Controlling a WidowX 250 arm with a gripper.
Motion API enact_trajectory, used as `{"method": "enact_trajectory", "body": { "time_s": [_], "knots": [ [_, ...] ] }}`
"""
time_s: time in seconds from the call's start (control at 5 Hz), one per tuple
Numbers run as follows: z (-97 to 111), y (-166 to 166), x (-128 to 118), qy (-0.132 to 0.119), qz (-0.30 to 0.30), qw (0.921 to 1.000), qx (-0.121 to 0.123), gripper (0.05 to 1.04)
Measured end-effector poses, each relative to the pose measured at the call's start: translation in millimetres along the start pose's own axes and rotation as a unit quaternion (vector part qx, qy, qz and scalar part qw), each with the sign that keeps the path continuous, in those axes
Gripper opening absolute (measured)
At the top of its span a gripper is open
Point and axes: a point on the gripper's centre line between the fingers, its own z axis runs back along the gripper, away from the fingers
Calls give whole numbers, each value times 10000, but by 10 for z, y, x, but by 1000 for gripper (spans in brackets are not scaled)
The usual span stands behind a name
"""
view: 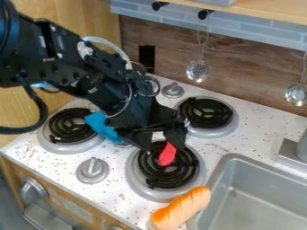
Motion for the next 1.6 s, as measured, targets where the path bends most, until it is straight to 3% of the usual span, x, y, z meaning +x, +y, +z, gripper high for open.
{"method": "enact_trajectory", "body": {
  "time_s": [0.4, 0.6, 1.2, 1.4, 1.6],
  "knots": [
    [-117, 83, 219, -57, 178, 9964, 831, 1001],
    [-199, 91, 291, 41, 229, 9953, 944, 1001],
    [-597, 259, 198, 478, 77, 9913, 1226, 1001],
    [-667, 327, 206, 491, 25, 9890, 1395, 1001],
    [-717, 463, 246, 378, -59, 9814, 1882, 1001]
  ]
}}
